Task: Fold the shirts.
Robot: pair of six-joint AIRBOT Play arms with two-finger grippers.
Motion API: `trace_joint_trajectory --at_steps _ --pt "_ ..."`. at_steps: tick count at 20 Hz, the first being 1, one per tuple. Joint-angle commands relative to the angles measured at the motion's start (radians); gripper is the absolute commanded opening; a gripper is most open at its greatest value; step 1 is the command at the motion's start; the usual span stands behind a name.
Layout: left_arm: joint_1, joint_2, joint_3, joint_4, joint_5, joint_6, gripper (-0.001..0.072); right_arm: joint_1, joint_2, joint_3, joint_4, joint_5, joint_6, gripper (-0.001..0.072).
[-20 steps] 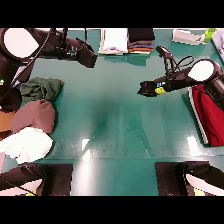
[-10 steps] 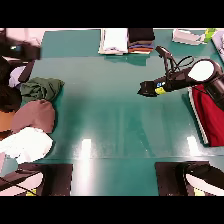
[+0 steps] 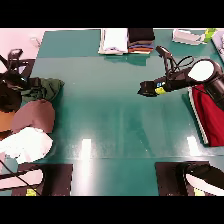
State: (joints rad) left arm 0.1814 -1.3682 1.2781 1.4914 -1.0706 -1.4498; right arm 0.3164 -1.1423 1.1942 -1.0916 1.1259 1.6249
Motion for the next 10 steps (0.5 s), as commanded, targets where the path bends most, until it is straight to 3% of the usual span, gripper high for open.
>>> trace_joint_trajectory --at_steps 1,6,8,10 --pt "0.008 -0.092 -0.027 -0.085 0.106 0.015 0.0594 0.0 0.0 0.0 0.0 -0.001 0.0 0.0021" --pt "0.008 -0.131 -0.026 -0.113 0.129 0.018 0.0581 0.0 0.0 0.001 0.0 -0.002 0.0 0.0021" --pt "0.008 -0.112 -0.023 -0.112 0.127 0.022 0.0048 0.0 0.001 0.001 0.0 -0.009 0.0 0.0021" --pt "0.008 -0.069 0.001 -0.112 0.123 0.019 0.0033 0.0 0.019 0.001 0.0 -0.025 0.0 0.002"
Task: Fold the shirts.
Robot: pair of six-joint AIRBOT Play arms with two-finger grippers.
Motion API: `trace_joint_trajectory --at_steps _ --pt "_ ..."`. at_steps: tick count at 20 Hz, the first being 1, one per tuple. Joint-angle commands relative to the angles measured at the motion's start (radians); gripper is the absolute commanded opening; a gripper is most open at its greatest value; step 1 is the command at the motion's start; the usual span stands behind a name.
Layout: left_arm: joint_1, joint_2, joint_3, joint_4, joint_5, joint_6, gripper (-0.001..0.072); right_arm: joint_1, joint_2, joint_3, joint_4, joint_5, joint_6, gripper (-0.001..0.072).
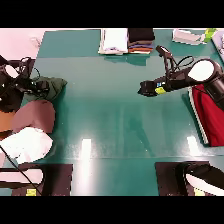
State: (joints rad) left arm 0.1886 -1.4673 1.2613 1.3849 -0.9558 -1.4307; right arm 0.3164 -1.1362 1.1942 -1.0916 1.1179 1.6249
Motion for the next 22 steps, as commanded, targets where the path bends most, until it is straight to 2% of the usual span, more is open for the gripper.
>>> trace_joint_trajectory --at_steps 1,6,11,17,22 --pt "0.001 0.072 0.042 -0.006 0.009 0.0 0.0034 0.0 0.031 0.002 0.0 -0.037 0.0 0.002" --pt "-0.019 0.364 0.193 -0.059 0.016 0.039 0.0033 -0.058 0.103 0.127 -0.001 -0.05 0.0 0.002" --pt "-0.267 0.532 0.291 -0.058 -0.056 0.053 0.0032 -0.163 0.117 0.299 -0.001 -0.015 0.0 0.002" --pt "-0.606 0.495 0.247 -0.058 -0.223 0.048 0.0032 -0.206 0.117 0.344 -0.001 0.019 0.0 0.002" --pt "-0.799 0.382 0.14 -0.06 -0.227 0.044 0.0034 -0.205 0.117 0.344 0.0 0.031 0.0 0.002"
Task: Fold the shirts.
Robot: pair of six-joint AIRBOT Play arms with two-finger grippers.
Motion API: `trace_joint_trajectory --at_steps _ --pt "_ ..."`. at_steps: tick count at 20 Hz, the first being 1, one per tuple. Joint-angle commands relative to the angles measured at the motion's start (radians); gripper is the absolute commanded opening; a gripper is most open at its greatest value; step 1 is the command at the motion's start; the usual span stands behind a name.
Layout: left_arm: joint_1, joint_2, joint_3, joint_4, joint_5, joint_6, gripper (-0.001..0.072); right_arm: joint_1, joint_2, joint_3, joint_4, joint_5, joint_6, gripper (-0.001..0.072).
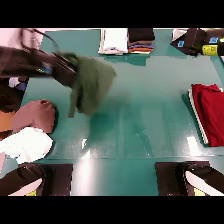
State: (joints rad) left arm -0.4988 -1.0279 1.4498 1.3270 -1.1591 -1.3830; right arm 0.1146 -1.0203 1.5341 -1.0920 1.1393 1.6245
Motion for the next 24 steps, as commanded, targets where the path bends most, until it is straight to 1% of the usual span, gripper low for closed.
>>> trace_joint_trajectory --at_steps 1,2,3,5,6,7,10,11,13,15,19,21,24 --pt "-0.139 -0.092 -0.058 -0.002 -0.024 -0.003 0.0046 -0.004 0.001 0.005 0.0 0.013 0.001 0.002" --pt "-0.161 -0.127 -0.064 -0.002 -0.019 -0.004 0.0311 -0.003 0.001 0.005 0.0 0.022 0.001 0.002" --pt "-0.171 -0.159 -0.063 -0.002 -0.005 -0.003 0.0509 -0.003 0.001 0.005 0.0 0.032 0.001 0.0021" --pt "-0.148 -0.195 -0.062 0.036 0.023 -0.003 0.0514 -0.004 0.001 0.005 0.0 0.051 0.001 0.002" --pt "-0.108 -0.194 -0.062 0.056 0.022 -0.006 0.0514 -0.003 0.001 0.005 0.0 0.057 0.001 0.002" --pt "-0.055 -0.187 -0.062 0.056 0.007 -0.009 0.0514 -0.004 0.001 0.005 0.0 0.062 0.001 0.0021" --pt "0.128 -0.181 -0.074 0.055 -0.097 -0.015 0.0514 -0.004 0.001 0.005 0.0 0.068 0.001 0.002" --pt "0.18 -0.182 -0.097 0.044 -0.09 -0.015 0.0514 -0.004 0.001 0.005 -0.001 0.068 0.001 0.0021" --pt "0.239 -0.201 -0.15 0.007 -0.025 -0.015 0.0514 -0.003 0.0 0.005 -0.001 0.068 0.001 0.002" --pt "0.233 -0.264 -0.166 -0.029 0.011 -0.007 0.0514 -0.004 -0.002 0.005 -0.002 0.067 0.001 0.0021" --pt "0.173 -0.422 -0.166 -0.187 0.127 0.111 0.0515 -0.004 -0.002 0.005 -0.009 0.068 0.001 0.002" --pt "0.143 -0.478 -0.166 -0.207 0.18 0.13 0.0515 -0.004 -0.002 0.005 -0.009 0.068 0.001 0.002" --pt "0.121 -0.541 -0.166 -0.201 0.192 0.135 0.0514 -0.003 -0.014 0.003 -0.009 0.068 0.001 0.002"
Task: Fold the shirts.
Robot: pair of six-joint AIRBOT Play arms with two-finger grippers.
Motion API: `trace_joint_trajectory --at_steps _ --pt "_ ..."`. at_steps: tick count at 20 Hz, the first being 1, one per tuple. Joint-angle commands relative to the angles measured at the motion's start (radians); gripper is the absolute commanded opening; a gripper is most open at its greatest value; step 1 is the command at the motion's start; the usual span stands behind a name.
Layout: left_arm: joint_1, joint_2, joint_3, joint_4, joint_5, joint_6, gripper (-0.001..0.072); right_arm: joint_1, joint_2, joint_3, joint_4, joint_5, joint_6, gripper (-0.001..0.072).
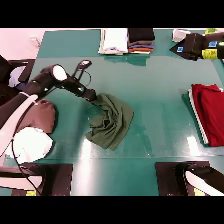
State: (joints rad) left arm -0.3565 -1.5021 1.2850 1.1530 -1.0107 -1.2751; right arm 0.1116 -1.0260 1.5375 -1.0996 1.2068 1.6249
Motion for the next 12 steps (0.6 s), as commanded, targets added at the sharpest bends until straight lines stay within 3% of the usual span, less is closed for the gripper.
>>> trace_joint_trajectory --at_steps 1,2,3,4,9,12 --pt "-0.022 -0.081 -0.002 -0.028 0.046 0.026 0.0513 0.001 -0.017 0.0 0.0 0.004 0.001 0.002" --pt "-0.022 -0.091 -0.002 -0.024 0.049 0.022 0.0502 0.011 -0.031 0.0 -0.001 0.014 0.001 0.002" --pt "-0.022 -0.091 -0.001 -0.005 0.05 0.016 0.0328 0.024 -0.049 0.0 -0.002 0.032 0.001 0.0021" --pt "-0.021 -0.088 0.008 0.015 0.039 0.017 0.0059 0.043 -0.072 0.0 -0.005 0.051 0.001 0.002" --pt "-0.019 -0.087 0.139 0.213 -0.128 0.008 0.0033 0.233 -0.221 -0.026 -0.289 0.202 0.148 0.0021" --pt "-0.002 -0.076 0.167 0.226 -0.149 0.006 0.0034 0.327 -0.282 -0.175 -0.23 0.137 0.183 0.002"
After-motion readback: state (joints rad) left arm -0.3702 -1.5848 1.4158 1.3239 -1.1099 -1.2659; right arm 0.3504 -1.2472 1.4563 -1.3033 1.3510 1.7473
